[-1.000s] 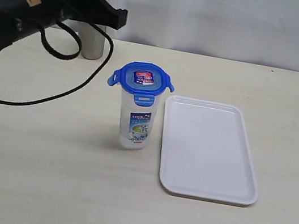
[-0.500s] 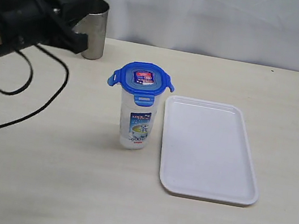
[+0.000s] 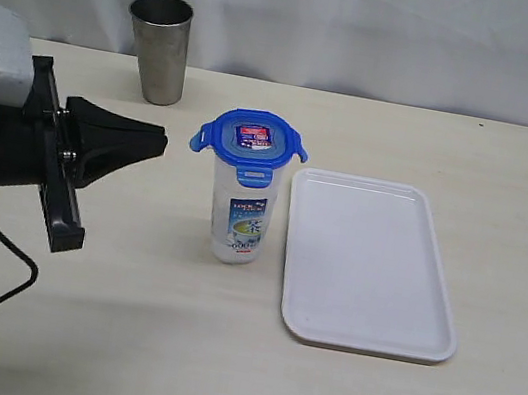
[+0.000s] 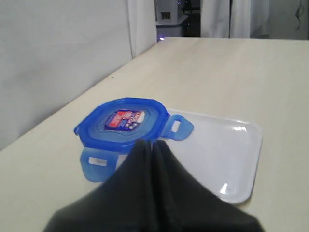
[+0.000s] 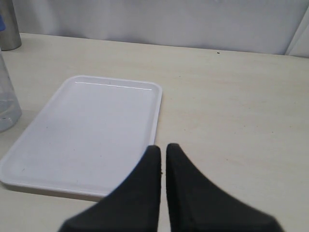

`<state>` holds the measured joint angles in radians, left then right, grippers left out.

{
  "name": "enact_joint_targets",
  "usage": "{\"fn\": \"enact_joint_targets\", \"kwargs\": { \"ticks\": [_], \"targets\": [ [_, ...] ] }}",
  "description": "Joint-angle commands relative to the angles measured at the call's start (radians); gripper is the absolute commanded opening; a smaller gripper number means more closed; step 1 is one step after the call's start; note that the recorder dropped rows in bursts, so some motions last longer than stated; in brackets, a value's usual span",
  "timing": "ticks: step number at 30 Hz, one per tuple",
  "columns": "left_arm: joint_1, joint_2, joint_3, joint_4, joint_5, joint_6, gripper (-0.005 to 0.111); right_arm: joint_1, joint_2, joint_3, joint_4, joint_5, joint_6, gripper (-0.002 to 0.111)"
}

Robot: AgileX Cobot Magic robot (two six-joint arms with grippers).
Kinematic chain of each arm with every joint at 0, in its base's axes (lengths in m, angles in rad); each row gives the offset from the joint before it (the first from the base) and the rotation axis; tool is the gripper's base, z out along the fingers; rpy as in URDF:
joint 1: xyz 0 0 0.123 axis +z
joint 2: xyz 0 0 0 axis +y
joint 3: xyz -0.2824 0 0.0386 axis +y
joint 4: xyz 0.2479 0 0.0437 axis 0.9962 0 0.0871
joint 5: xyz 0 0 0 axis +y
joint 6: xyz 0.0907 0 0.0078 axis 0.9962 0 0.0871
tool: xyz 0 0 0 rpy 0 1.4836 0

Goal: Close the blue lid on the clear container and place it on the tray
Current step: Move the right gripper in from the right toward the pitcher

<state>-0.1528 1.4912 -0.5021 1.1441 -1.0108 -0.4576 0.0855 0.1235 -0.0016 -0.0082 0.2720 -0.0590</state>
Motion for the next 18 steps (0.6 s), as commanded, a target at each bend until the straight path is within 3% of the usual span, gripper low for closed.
{"fn": "enact_joint_targets", "kwargs": {
  "ticks": [1, 12, 18],
  "targets": [
    [0.003, 0.01, 0.004, 0.048, 0.006, -0.007, 0.0, -0.004, 0.002, 0.002, 0.001, -0.009, 0.004, 0.005],
    [0.003, 0.178, -0.001, -0.082, -0.141, 0.182, 0.0, -0.004, 0.002, 0.002, 0.001, -0.009, 0.004, 0.005],
    [0.003, 0.177, -0.001, -0.211, -0.126, 0.22, 0.0, -0.004, 0.002, 0.002, -0.001, -0.009, 0.002, 0.005]
  ]
}}
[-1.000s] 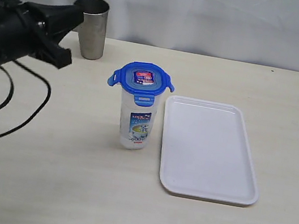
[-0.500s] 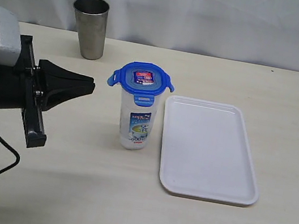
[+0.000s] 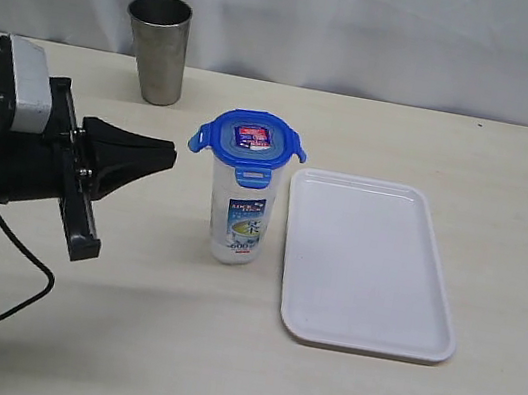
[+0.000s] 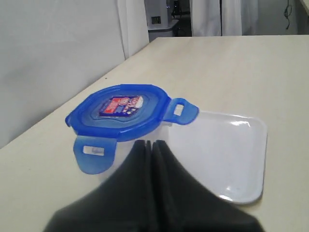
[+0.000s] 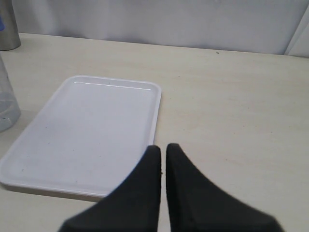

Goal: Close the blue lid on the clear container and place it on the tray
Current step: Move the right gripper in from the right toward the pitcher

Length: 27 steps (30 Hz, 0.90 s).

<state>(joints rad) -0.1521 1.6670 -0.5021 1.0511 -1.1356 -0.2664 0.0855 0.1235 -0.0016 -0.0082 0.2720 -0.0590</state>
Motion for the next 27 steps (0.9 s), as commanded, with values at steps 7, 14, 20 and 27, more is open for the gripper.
{"fn": "enact_joint_targets", "kwargs": {
  "ticks": [7, 14, 20, 27],
  "targets": [
    [0.002, 0.002, -0.001, -0.262, 0.022, 0.151, 0.0, -0.004, 0.002, 0.002, -0.01, -0.034, -0.008, 0.005],
    [0.002, 0.098, -0.085, -0.257, 0.039, 0.155, 0.0, -0.002, 0.002, 0.002, 0.115, -0.488, 0.053, 0.005],
    [0.002, 0.22, -0.157, -0.261, 0.047, 0.167, 0.0, -0.002, 0.017, 0.002, 0.099, -0.63, 0.123, 0.005],
    [0.002, 0.263, -0.227, -0.257, 0.051, 0.158, 0.0, -0.002, 0.314, -0.044, 0.097, -0.749, 0.179, 0.005]
  ]
}}
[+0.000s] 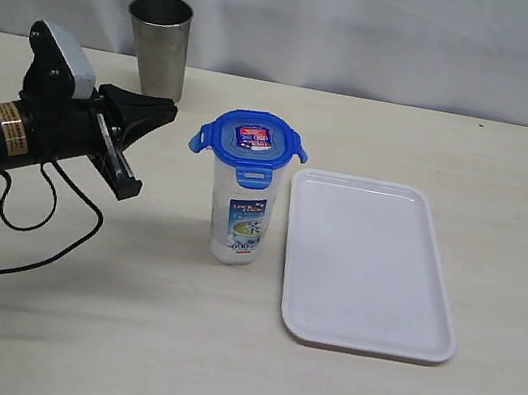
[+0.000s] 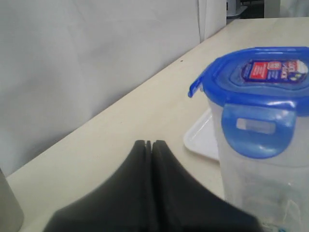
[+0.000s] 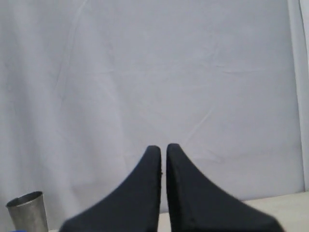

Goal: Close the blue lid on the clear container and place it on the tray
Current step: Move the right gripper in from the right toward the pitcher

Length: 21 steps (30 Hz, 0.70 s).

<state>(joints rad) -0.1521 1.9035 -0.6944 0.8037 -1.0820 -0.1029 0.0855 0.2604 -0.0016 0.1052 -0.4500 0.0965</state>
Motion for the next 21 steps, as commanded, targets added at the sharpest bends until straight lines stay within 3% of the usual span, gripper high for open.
{"fn": "enact_joint_targets", "kwargs": {
  "ticks": [1, 5, 10, 13, 17, 19, 21],
  "targets": [
    [0.002, 0.039, -0.043, -0.01, 0.0, -0.008, 0.0, -0.002, 0.253, -0.078, -0.036, -0.019, 0.024, 0.005],
    [0.002, 0.057, -0.049, -0.008, -0.003, -0.01, 0.0, -0.002, 0.569, -0.244, -0.227, -0.016, 0.161, 0.005],
    [0.002, 0.057, -0.056, -0.004, 0.0, -0.008, 0.0, -0.002, 0.904, -0.483, -0.82, -0.017, 0.59, 0.005],
    [0.002, 0.057, -0.07, -0.001, 0.002, -0.008, 0.0, -0.002, 1.057, -0.639, -1.063, -0.017, 0.792, 0.005],
    [0.002, 0.057, -0.077, 0.003, 0.064, -0.008, 0.0, -0.004, 1.249, -0.903, -1.283, -0.021, 0.913, 0.005],
    [0.002, 0.057, -0.077, 0.016, 0.122, -0.008, 0.0, -0.004, 1.314, -0.982, -1.597, -0.084, 1.098, 0.005],
    [0.002, 0.057, -0.077, 0.016, 0.115, -0.01, 0.0, -0.004, 1.356, -1.017, -1.791, -0.199, 1.227, 0.005]
  ]
}}
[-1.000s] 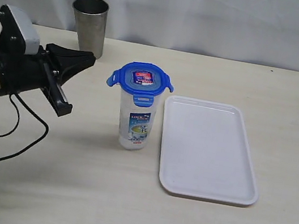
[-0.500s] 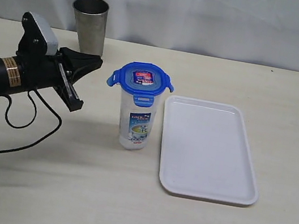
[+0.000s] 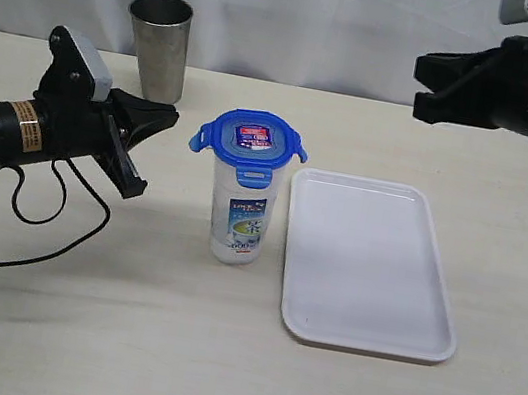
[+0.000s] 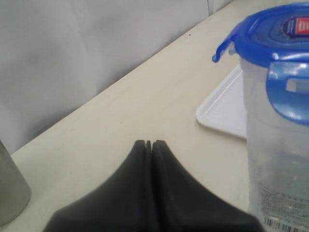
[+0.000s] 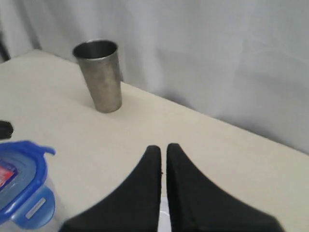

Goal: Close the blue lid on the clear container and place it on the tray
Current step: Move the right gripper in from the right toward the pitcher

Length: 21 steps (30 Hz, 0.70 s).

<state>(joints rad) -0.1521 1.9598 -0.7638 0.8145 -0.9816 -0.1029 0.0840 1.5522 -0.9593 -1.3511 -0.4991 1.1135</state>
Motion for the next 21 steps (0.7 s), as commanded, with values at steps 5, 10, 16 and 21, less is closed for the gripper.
{"fn": "enact_joint_targets", "kwargs": {
  "ticks": [5, 10, 16, 21],
  "targets": [
    [0.002, 0.001, -0.007, 0.016, 0.004, -0.041, 0.0, -0.003, 0.099, -0.058, -0.393, -0.243, 0.203, 0.005],
    [0.002, 0.001, -0.007, 0.034, 0.002, -0.043, 0.0, -0.005, 0.108, -0.038, -0.393, -0.264, 0.173, 0.005],
    [0.002, 0.001, -0.007, 0.043, 0.006, -0.07, 0.0, -0.003, 0.108, -0.012, -0.393, -0.287, 0.154, 0.005],
    [0.002, 0.001, -0.007, 0.085, 0.0, -0.084, 0.0, -0.001, 0.119, -0.012, -0.308, -0.301, 0.085, 0.005]
  ]
}}
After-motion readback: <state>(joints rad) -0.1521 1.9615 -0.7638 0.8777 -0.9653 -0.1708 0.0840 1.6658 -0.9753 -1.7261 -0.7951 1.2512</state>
